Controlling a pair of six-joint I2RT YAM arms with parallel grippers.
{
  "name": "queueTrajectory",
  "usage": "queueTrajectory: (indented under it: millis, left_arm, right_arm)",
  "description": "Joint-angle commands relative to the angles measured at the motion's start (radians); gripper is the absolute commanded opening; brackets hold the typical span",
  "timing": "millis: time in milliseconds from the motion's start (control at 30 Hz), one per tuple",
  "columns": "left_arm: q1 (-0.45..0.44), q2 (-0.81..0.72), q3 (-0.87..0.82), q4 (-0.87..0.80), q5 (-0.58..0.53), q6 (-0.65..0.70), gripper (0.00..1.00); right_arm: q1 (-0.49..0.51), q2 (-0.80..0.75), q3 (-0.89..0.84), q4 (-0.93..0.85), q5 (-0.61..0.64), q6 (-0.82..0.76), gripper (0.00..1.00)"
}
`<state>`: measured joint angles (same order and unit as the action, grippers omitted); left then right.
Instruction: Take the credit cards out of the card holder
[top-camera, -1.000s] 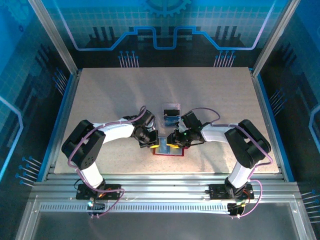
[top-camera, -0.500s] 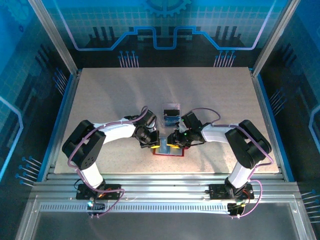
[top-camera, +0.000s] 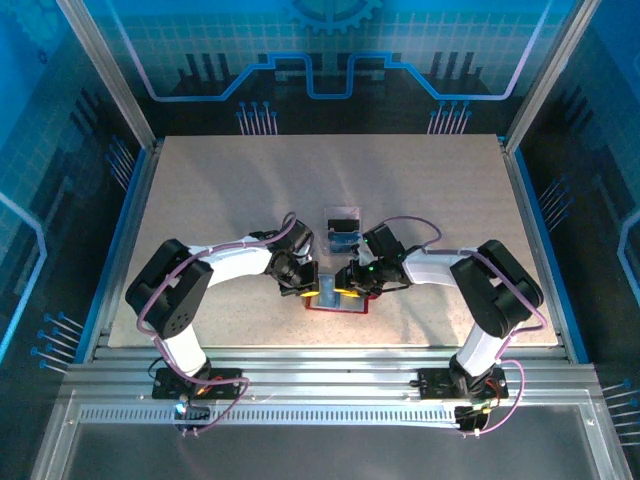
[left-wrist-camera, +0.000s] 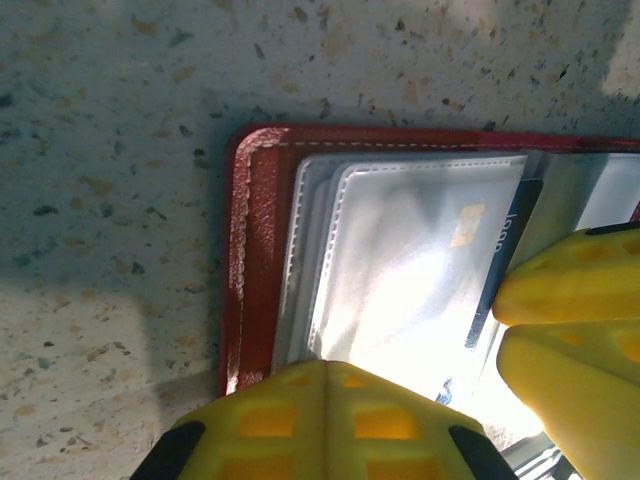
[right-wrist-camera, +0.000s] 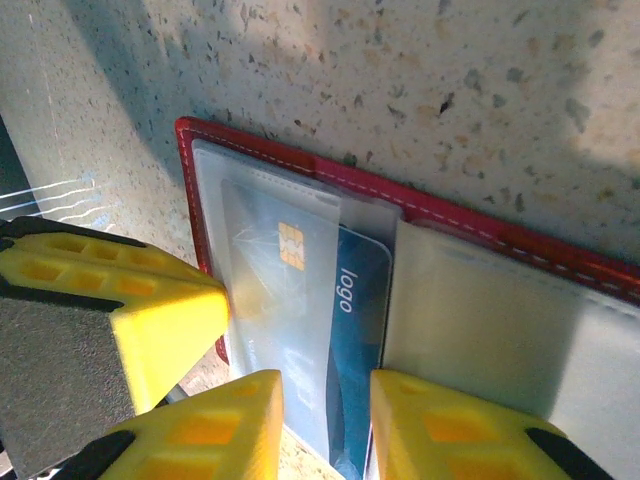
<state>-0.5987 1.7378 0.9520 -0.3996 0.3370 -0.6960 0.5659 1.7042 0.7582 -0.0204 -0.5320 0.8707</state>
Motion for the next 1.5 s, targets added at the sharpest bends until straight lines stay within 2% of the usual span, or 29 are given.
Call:
queueTrajectory:
  millis: [0, 1100, 1467]
  left_arm:
    - [-0.004, 0.038, -0.002, -0.045, -0.030, 0.027, 0.03]
    - [-0.005, 0.043, 0.000, -0.054, -0.033, 0.010, 0.03]
    - [-0.008, 0.042, 0.000, -0.051, -0.020, 0.007, 0.02]
  right_arm:
    - [-0.014, -0.027, -0.015, -0.013, -0.015, 0.002, 0.30]
    - [-0.022, -0.034, -0.044, 0.014, -0.032, 0.010, 0.30]
    - [-0.021, 0.011, -0.034, 0.009, -0.035, -0.004, 0.28]
